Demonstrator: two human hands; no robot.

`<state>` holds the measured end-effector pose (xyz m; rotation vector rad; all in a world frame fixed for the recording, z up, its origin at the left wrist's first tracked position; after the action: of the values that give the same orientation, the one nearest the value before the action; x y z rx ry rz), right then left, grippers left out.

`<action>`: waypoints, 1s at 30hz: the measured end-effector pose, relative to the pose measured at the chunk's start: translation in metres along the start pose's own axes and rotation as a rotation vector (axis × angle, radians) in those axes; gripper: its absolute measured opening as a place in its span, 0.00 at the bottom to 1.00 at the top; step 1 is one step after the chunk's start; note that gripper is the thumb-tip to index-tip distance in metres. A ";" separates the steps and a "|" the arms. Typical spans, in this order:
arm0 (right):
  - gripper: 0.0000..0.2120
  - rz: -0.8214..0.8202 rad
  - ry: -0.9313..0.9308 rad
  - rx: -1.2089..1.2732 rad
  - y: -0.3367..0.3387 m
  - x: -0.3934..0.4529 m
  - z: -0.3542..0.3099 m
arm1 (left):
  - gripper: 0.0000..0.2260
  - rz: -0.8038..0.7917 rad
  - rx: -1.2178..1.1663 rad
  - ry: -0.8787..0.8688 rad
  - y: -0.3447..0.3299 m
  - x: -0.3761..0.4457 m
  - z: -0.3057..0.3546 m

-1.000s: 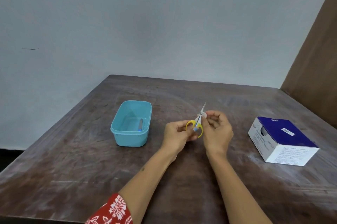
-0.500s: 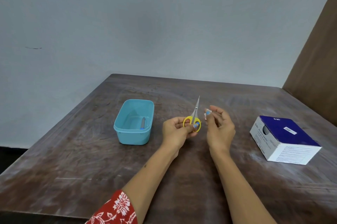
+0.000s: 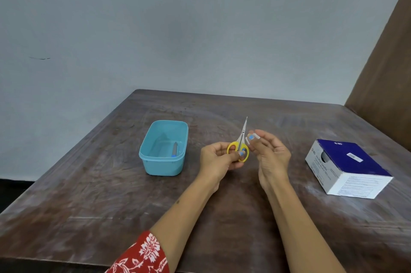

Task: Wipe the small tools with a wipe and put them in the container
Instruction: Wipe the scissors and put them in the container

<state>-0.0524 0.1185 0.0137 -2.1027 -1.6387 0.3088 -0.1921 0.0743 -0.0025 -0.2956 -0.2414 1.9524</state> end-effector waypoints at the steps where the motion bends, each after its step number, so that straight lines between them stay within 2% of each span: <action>1: 0.08 -0.005 0.009 -0.004 -0.001 0.000 -0.002 | 0.07 0.000 0.001 0.003 0.000 0.000 0.000; 5: 0.08 -0.025 0.000 0.004 -0.003 -0.002 -0.004 | 0.08 0.013 -0.016 -0.008 0.001 0.000 0.001; 9: 0.07 -0.026 -0.034 -0.016 -0.002 -0.001 -0.002 | 0.14 0.043 -0.024 -0.134 0.004 0.003 0.012; 13: 0.08 -0.074 -0.087 -0.011 -0.006 -0.002 0.003 | 0.07 0.031 0.072 -0.244 0.002 0.003 0.019; 18: 0.09 -0.154 -0.093 -0.061 -0.013 -0.006 0.004 | 0.10 0.058 0.048 -0.242 0.005 0.006 0.018; 24: 0.09 -0.178 -0.083 -0.089 -0.016 -0.007 0.004 | 0.08 0.057 0.065 -0.254 0.004 0.005 0.018; 30: 0.08 -0.212 -0.147 -0.064 -0.020 -0.012 0.007 | 0.05 0.127 0.235 -0.409 0.011 0.004 0.028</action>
<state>-0.0762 0.1119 0.0162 -1.9689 -1.9627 0.3527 -0.2116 0.0730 0.0200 0.2518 -0.2586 2.1305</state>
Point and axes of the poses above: each hand's wrist, its own x-axis towards the middle knuckle, its own y-axis out of the back of the hand, z = x × y, the point moved 9 cm from there along x, towards the middle knuckle, and after that the axes turned 8 degrees about z, right-handed, at the moved point
